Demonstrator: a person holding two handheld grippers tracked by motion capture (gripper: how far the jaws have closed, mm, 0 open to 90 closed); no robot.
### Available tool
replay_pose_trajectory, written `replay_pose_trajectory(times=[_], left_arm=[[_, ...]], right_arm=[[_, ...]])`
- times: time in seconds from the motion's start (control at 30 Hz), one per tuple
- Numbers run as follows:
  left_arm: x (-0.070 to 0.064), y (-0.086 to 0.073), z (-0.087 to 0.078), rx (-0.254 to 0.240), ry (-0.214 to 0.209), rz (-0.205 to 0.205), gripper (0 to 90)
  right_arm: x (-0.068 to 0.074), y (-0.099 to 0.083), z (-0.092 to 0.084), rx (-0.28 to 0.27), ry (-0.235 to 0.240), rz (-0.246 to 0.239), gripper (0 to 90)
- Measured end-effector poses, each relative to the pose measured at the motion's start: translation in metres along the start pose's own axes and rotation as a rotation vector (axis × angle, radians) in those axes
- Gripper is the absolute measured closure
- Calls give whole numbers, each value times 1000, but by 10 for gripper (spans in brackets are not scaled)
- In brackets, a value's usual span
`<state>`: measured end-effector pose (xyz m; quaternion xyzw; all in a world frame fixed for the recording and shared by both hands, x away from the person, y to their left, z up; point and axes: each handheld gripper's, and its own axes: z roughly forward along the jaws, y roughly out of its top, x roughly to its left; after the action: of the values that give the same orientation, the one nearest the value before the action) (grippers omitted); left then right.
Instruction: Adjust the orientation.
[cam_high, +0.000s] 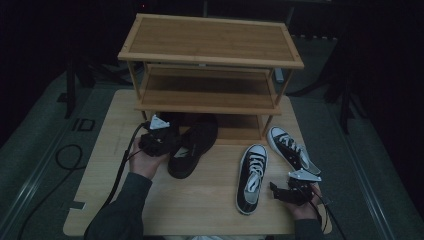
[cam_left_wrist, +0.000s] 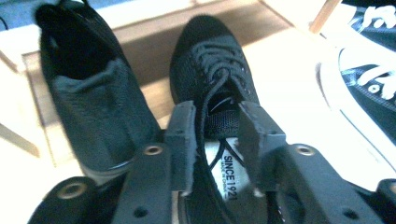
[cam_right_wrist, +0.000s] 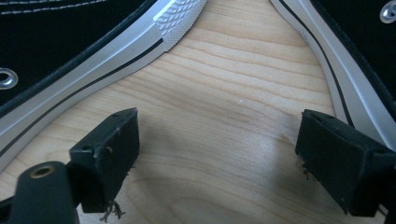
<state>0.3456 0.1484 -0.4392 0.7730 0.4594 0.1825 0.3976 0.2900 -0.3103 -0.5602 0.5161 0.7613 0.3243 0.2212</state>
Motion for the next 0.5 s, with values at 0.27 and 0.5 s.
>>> replay_pose_trajectory(times=[0.27,0.5], left_arm=[[7,-14,-17,7,7,2,883],[14,-35,-11,62,5,-18,898]], right_arm=[[0,0,0,0,0,0,134],[0,0,0,0,0,1,134]])
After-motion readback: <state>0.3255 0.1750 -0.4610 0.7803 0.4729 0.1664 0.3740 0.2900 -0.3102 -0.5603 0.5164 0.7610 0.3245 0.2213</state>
